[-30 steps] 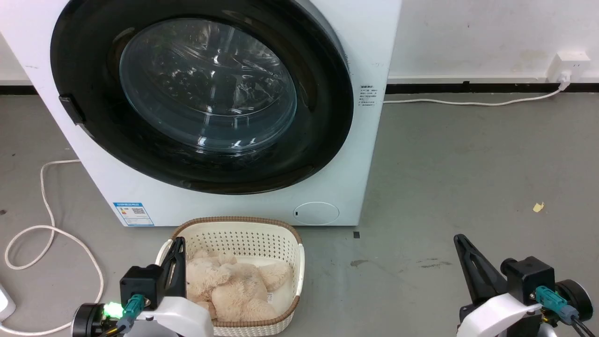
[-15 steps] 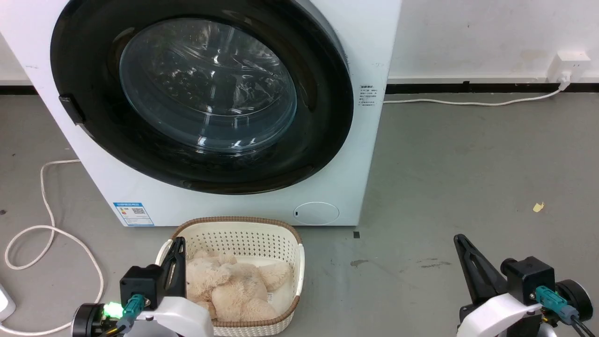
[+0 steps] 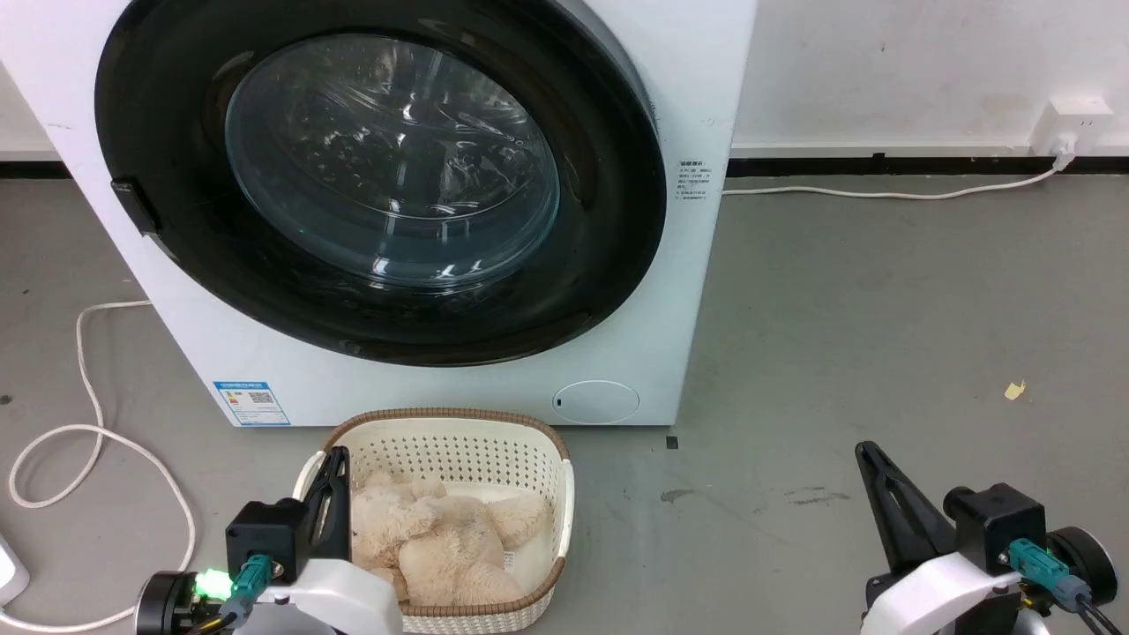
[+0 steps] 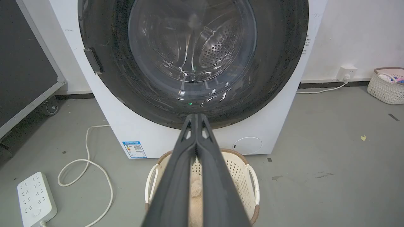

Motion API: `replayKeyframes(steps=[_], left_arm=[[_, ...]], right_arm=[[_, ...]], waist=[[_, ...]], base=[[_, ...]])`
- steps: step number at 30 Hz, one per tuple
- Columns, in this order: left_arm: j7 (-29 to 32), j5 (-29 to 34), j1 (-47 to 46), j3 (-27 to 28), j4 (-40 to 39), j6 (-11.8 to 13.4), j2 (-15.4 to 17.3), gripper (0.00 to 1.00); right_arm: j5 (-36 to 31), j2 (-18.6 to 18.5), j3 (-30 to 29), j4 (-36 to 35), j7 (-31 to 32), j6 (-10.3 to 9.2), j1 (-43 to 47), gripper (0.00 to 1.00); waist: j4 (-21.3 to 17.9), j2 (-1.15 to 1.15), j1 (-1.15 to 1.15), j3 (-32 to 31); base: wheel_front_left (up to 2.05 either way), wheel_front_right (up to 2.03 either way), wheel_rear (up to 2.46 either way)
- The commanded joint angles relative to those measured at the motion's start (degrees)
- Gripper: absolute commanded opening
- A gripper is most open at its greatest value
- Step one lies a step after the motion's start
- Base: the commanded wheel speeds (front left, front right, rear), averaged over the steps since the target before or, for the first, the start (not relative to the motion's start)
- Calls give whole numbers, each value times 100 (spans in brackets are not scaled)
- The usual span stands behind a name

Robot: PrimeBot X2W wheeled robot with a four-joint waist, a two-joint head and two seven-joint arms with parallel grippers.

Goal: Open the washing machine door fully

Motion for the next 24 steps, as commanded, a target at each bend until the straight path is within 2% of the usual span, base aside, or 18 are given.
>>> replayKeyframes(steps=[1,24], left_arm=[[-1,-3,1,-1,0,0,0,100],[-273,-97,5,-196,-31,132,0,100]], right_arm=[[1,0,1,-1,0,0,1,100],[163,-167,29,-137,-272,1,53,100]], waist=[[0,0,0,0],[66,0,0,123]], base=[[0,0,0],[0,0,0]])
